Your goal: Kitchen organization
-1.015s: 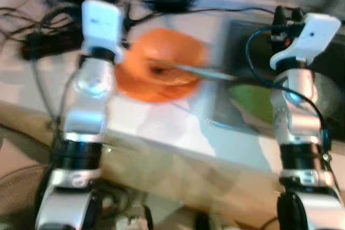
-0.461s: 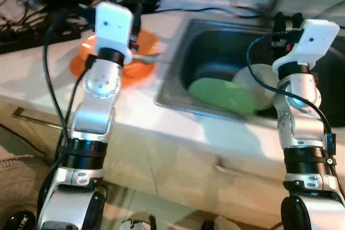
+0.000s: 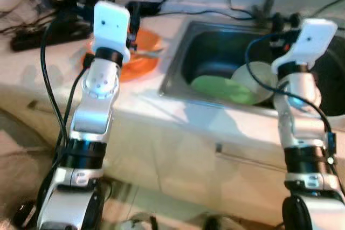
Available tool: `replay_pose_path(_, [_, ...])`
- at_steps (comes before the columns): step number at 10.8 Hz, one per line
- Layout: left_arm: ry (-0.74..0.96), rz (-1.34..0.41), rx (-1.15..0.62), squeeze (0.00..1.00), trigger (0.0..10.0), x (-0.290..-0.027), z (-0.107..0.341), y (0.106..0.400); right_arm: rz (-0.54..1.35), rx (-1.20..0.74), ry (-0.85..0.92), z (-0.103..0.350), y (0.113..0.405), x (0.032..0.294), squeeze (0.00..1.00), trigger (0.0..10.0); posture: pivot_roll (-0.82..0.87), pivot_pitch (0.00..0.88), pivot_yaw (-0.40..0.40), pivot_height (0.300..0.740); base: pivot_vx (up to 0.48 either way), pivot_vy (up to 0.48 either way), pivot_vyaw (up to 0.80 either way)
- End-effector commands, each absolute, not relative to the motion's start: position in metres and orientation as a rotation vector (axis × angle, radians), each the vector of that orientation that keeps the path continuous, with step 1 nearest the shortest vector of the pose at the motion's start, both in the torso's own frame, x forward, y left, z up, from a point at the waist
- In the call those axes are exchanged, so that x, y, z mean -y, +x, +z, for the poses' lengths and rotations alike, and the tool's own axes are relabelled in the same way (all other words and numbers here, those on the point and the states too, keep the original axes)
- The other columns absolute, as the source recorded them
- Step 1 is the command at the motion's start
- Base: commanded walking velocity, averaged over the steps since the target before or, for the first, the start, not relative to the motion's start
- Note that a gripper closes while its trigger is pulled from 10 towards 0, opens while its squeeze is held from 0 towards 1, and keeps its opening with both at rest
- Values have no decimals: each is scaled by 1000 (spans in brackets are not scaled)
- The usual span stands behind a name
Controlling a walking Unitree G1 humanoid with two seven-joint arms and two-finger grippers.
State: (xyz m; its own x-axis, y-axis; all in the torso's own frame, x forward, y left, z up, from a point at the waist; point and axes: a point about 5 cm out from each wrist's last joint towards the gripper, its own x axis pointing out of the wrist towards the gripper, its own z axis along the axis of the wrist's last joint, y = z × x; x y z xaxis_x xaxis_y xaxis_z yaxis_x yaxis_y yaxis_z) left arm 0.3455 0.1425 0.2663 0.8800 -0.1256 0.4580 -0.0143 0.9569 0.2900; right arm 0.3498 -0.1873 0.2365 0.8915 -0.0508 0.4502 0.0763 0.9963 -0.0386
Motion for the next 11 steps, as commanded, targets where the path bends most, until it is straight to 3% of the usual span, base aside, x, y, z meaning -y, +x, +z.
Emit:
replay_pose_path(1, [300, -56, 487, 0, 10000, -144, 266, 346, -46, 465, -51, 239, 351, 183, 0, 10000, 47, 88, 34, 740, 0, -240, 0])
replay_pose_path(5, [295, -60, 470, 0, 10000, -146, 263, 346, -41, 456, -43, 237, 351, 182, 0, 10000, 48, 96, 34, 740, 0, -62, 0])
replay_pose_path(8, [663, -168, 557, 0, 10000, -131, 269, 338, -45, 452, -19, 236, 351, 182, 0, 10000, 49, 91, 38, 740, 0, 0, 0])
replay_pose_path(10, [783, -256, 582, 0, 10000, -120, 268, 332, -43, 445, -13, 234, 352, 181, 0, 10000, 53, 82, 39, 740, 0, 0, 0])
replay_pose_path(11, [902, -389, 622, 0, 10000, -96, 263, 320, -40, 443, -4, 233, 352, 180, 0, 10000, 62, 72, 39, 740, 0, 0, 0])
